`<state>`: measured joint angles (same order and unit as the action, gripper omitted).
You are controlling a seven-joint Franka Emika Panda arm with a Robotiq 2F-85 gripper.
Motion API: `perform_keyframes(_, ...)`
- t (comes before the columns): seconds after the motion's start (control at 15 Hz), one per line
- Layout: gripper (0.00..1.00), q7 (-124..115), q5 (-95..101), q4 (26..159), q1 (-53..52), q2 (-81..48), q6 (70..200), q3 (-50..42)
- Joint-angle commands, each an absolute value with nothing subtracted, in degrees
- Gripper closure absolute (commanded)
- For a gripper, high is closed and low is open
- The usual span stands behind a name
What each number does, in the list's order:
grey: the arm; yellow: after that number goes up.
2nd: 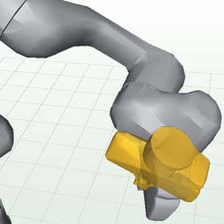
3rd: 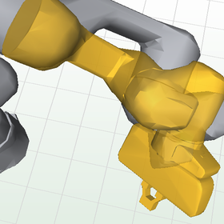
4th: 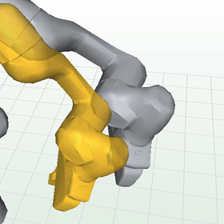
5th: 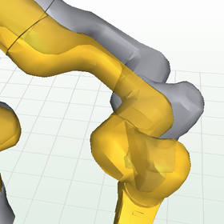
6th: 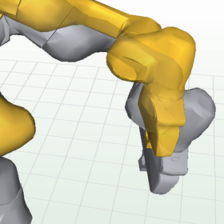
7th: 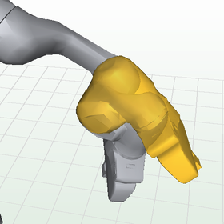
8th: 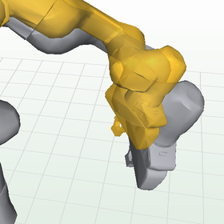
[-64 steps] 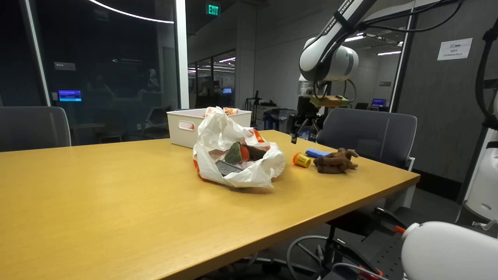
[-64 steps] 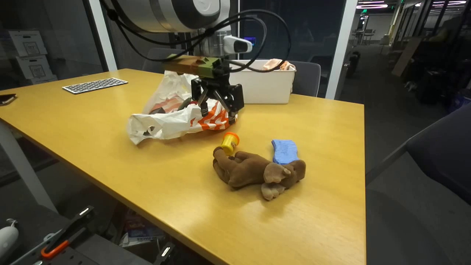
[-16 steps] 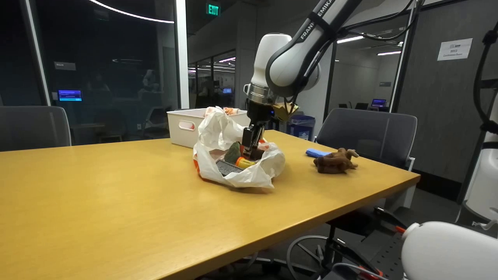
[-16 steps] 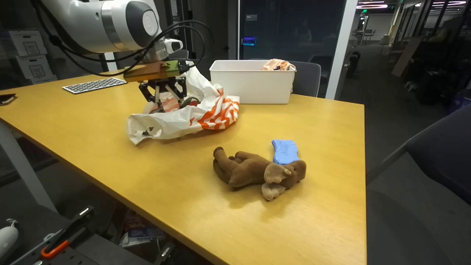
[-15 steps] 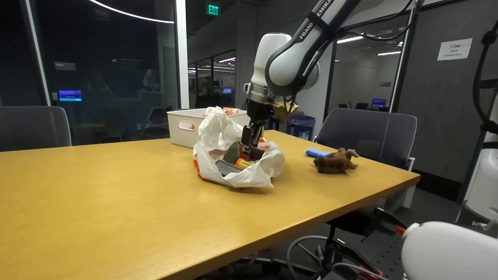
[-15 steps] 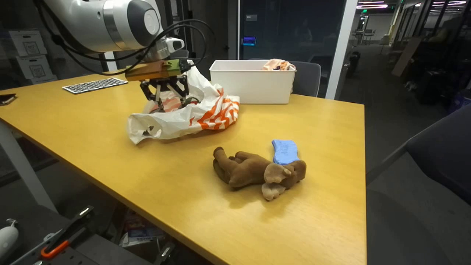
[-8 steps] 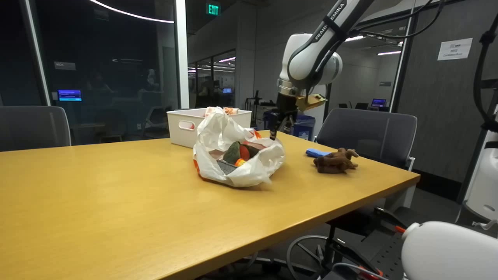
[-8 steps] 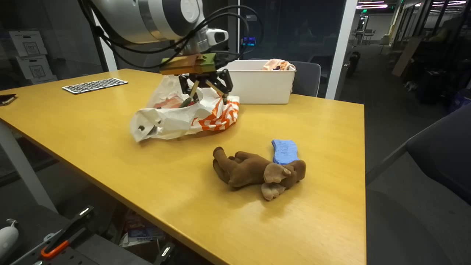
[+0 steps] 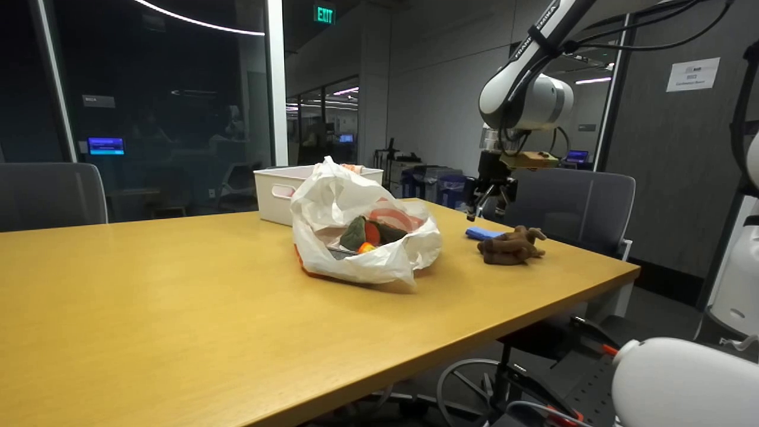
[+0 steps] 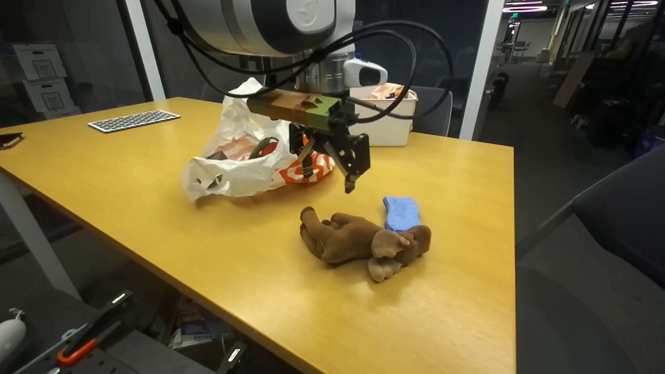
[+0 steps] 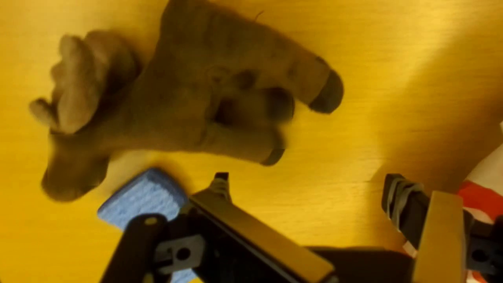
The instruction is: Put the duster, the turnip plush toy, the yellow container, the moose toy and the blue sponge in the plastic
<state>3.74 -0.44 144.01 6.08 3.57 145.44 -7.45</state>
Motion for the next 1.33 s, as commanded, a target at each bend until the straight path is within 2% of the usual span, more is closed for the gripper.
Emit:
perform_keyframes(0.0, 0.00, 6.43, -12.95, 145.07, 5.92, 5.32, 139.58, -8.05)
perform_keyframes(0.47, 0.00, -11.74, -4.69, 146.14, 7.95, 0.43, 145.63, -7.71)
perform_keyframes(0.87, 0.00, -32.73, 13.45, 146.25, 8.19, -2.35, 148.36, -9.35)
perform_keyframes(1.27, 0.00, -43.87, 24.53, 149.69, 8.67, 4.18, 149.46, -10.37)
